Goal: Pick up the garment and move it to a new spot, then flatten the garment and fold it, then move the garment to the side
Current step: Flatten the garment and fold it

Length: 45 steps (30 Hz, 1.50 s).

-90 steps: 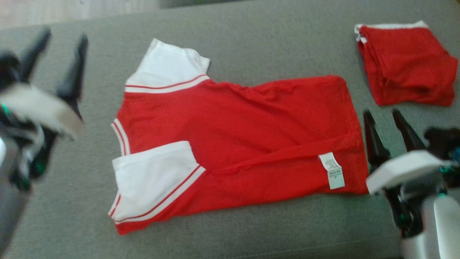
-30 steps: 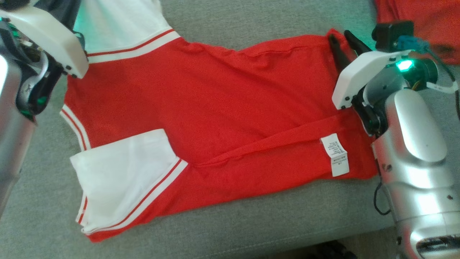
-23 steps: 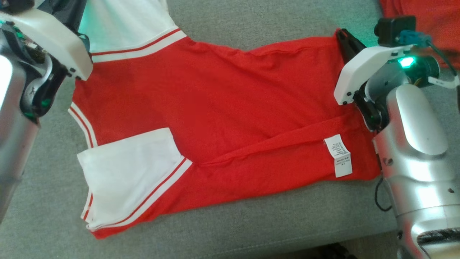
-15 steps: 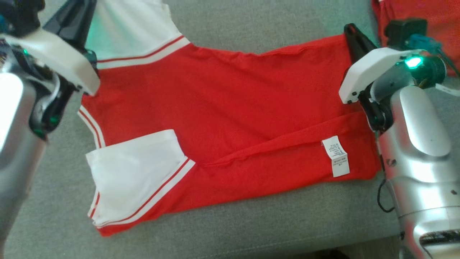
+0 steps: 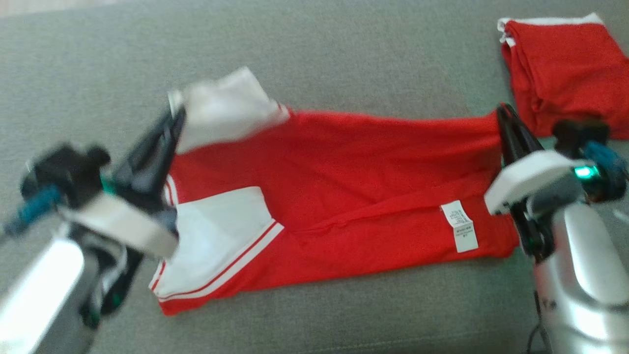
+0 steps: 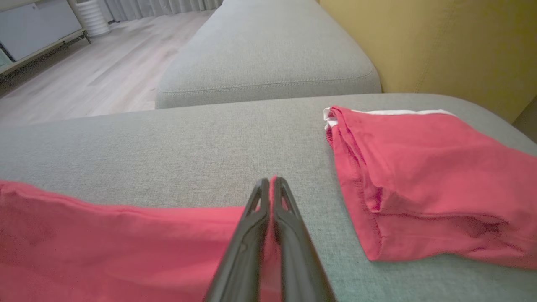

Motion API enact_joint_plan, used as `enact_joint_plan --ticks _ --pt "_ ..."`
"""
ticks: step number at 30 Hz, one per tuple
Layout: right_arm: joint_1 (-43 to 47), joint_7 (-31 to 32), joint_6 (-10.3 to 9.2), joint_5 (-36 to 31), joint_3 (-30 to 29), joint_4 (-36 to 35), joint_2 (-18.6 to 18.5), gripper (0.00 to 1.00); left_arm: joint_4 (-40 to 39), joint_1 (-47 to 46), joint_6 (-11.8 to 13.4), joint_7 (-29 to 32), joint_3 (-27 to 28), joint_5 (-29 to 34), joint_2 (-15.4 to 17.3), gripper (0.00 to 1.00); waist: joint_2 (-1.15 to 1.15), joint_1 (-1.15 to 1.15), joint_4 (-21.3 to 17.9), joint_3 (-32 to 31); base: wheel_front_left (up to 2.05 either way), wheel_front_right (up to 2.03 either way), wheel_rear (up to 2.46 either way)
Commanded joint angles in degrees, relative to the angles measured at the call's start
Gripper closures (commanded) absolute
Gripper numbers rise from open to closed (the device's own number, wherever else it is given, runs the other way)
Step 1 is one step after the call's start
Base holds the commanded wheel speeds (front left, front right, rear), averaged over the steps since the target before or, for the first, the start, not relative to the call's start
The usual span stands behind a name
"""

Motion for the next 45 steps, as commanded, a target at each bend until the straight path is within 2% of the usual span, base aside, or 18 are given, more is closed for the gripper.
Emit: enact_joint_plan --ticks 1,7,12,17,18,19,20,25,32,36,45 --pt "1.35 -0.38 0.39 -0.14 0.11 -4.27 0.09 1.0 -3.75 1.3 1.66 -1.0 2.76 -0.2 2.96 1.0 -0.01 0.01 0.96 -1.38 0.0 0.0 0.0" --pt "8.82 0.51 0.39 -0.21 -3.2 -10.75 1.08 1.0 -7.4 11.51 5.24 -3.78 1.14 -1.15 1.65 1.0 -0.01 0.01 2.19 -2.53 0.0 0.0 0.0" --pt "12.15 0.9 0.39 -0.15 -4.45 -11.88 1.61 1.0 -4.4 16.22 5.77 -7.17 -0.83 -2.33 -1.86 1.0 -0.01 0.01 2.74 -2.84 0.0 0.0 0.0" --pt "14.46 0.41 0.39 -0.43 -4.74 -11.59 1.82 1.0 2.14 18.16 5.44 -10.44 -2.32 -2.64 -5.08 1.0 -0.01 0.01 3.11 -3.58 0.0 0.0 0.0" --pt "15.07 0.14 0.39 -0.5 -4.95 -11.5 1.84 0.79 3.53 18.27 5.4 -11.22 -2.5 -2.37 -5.53 0.66 -0.01 0.01 3.15 -3.88 0.0 0.0 0.0" --pt "15.77 -0.11 0.39 -0.48 -4.98 -11.46 1.85 0.07 4.86 18.39 5.37 -11.89 -2.77 -2.03 -5.9 0.12 -0.01 0.01 3.17 -4.18 0.0 0.0 0.0" --pt "16.52 -0.36 0.39 -0.24 -5.15 -11.45 1.85 0.0 6.0 18.56 5.28 -12.43 -3.11 -1.76 -6.27 0.0 -0.01 0.01 3.16 -4.51 0.0 0.0 0.0" --pt "20.08 -1.34 0.39 1.05 -7.0 -11.72 1.87 0.0 8.2 20.08 5.6 -14.66 -3.59 -1.73 -7.77 0.0 -0.01 0.01 3.33 -6.04 0.0 0.0 0.0" --pt "23.12 -2.01 0.39 1.25 -10.28 -12.59 1.88 0.0 6.57 23.62 9.08 -18.68 -0.62 -1.86 -8.49 0.0 -0.01 0.01 3.72 -8.16 0.0 0.0 0.0" --pt "21.87 -1.14 0.39 1.03 -9.86 -12.2 1.88 0.0 5.71 24.12 10.6 -19.58 0.8 -1.28 -8.76 0.0 -0.01 0.01 4.22 -8.89 0.0 0.0 0.0" --pt "16.2 3.04 0.39 -1.65 -8.65 -4.17 1.88 0.0 5.36 24.45 12.76 -20.29 2.64 -0.17 -9.01 0.0 -0.01 0.01 7.15 -9.56 0.0 0.0 0.0"
